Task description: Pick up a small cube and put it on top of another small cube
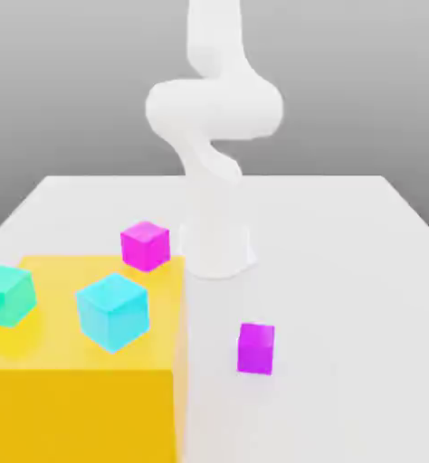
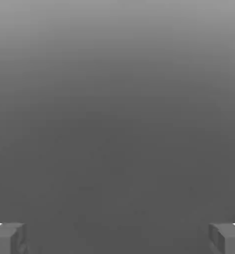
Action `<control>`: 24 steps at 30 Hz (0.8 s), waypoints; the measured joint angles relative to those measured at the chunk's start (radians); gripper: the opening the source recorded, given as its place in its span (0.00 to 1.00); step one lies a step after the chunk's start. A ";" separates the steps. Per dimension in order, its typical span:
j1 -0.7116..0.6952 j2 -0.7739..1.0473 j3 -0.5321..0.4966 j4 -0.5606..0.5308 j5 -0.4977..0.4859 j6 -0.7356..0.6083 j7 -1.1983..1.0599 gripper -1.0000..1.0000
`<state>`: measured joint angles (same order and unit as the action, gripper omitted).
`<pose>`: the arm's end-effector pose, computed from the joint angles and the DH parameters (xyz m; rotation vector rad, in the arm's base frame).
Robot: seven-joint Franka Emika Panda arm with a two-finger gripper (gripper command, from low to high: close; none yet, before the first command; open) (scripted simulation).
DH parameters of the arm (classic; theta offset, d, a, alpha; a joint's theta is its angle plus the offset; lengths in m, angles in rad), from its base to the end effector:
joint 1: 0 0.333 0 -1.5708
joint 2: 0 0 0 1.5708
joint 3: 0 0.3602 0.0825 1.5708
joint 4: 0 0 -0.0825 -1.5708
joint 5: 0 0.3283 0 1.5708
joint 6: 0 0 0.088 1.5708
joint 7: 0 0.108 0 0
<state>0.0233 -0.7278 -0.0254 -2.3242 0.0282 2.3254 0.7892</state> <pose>0.2899 -0.0046 0.7089 -2.4608 1.0445 -0.9173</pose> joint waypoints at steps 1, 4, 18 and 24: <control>0.008 0.035 -0.006 -0.023 0.014 0.022 -0.002 0.50; 0.027 0.139 -0.010 -0.103 0.050 0.094 0.003 0.50; 0.060 0.603 0.141 -0.552 0.001 0.492 0.242 0.50; 0.069 0.658 0.158 -0.644 0.025 0.577 0.327 0.50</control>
<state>0.0924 -0.0698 0.1329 -2.9682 0.0531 2.9024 1.1164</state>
